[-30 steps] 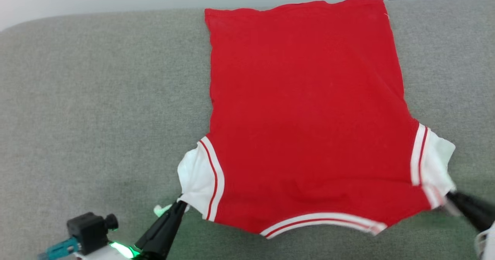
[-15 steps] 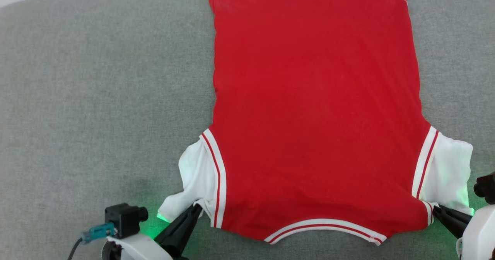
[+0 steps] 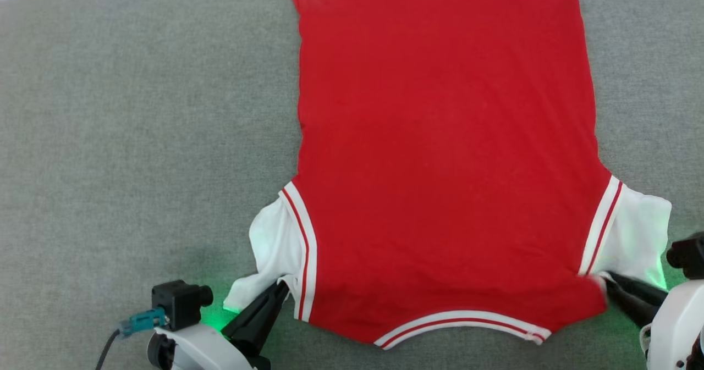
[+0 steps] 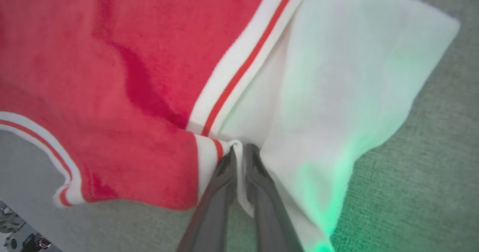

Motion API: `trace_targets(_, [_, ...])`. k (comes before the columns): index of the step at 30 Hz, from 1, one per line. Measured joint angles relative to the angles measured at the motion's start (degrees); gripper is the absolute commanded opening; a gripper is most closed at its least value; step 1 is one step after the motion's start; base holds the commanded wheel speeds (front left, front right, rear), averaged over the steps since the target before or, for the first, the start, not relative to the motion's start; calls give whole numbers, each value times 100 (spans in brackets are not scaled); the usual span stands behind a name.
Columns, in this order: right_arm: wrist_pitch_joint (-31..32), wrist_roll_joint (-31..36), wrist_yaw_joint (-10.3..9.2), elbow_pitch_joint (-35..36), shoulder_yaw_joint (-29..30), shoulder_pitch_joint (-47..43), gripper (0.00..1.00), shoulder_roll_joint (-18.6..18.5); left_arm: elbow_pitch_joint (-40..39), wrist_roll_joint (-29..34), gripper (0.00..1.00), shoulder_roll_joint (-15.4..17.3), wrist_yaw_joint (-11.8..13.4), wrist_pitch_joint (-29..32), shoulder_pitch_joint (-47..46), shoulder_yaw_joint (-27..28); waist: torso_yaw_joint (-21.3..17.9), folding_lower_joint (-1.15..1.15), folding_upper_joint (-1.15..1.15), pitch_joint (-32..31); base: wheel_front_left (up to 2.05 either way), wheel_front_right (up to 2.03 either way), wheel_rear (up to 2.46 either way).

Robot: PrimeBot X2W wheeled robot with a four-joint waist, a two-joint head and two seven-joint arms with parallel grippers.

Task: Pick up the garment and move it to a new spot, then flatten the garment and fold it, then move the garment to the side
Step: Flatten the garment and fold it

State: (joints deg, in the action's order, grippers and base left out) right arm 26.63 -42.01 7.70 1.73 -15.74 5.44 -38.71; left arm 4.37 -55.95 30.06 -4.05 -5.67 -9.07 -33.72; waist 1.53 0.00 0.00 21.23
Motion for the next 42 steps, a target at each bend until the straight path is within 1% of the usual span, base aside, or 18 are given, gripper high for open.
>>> trace_targets(3, [15,-267,-4,292,123,-27,100,-47,-46,1,0,15,20,-9,24,-3,-19,0,0,-54,0,0,0])
trace_targets(5, [114,-368,-15,569,368,-135,100,-225,-126,8,0,29,52,-18,64,-8,-28,0,0,-82,0,0,0])
trace_targets(7, [245,-550,-16,921,713,-271,100,-392,-210,26,0,41,82,-24,102,-21,-24,0,0,-76,0,0,0])
trace_targets(11, [608,-1105,-16,1611,1477,-315,100,-546,-410,113,0,30,132,-41,103,-59,10,0,0,5,0,0,0])
trace_targets(13, [844,-1206,-16,1700,1852,-137,100,-598,-504,163,0,-1,152,-32,63,-100,37,0,0,76,0,0,0])
trace_targets(16, [1174,-1222,-16,1574,2115,513,100,-564,-609,245,0,-77,151,15,-128,-158,106,0,0,209,0,0,0])
trace_targets(18, [1374,-962,-16,1293,2101,1195,100,-544,-653,309,0,-118,133,54,-288,-203,165,0,0,322,0,0,0])
trace_targets(21, [1699,-569,-16,657,1883,2368,100,-328,-686,404,0,-211,70,99,-528,-293,284,0,0,508,0,0,0])
trace_targets(24, [2081,-152,-16,-154,1571,3484,100,-90,-681,498,0,-327,5,111,-724,-414,477,0,0,656,0,0,0])
trace_targets(29, [2660,768,-16,-1536,1173,5157,100,-24,-678,623,0,-542,-85,94,-966,-615,827,0,0,937,0,0,0])
trace_targets(31, [2797,1105,-16,-2042,1037,5616,100,-37,-645,665,0,-637,-137,75,-1062,-704,980,0,0,1054,0,0,0])
trace_targets(35, [2842,1635,-16,-3008,1082,6386,100,55,-623,684,0,-755,-210,-5,-1202,-832,1274,0,0,1286,0,0,0])
trace_targets(39, [2925,1867,-16,-3762,1131,6737,100,200,-650,705,0,-824,-278,-69,-1318,-928,1545,0,0,1496,0,0,0])
trace_targets(42, [3017,2011,-16,-4131,1145,6929,100,249,-679,704,0,-849,-311,-118,-1362,-960,1687,0,0,1645,0,0,0])
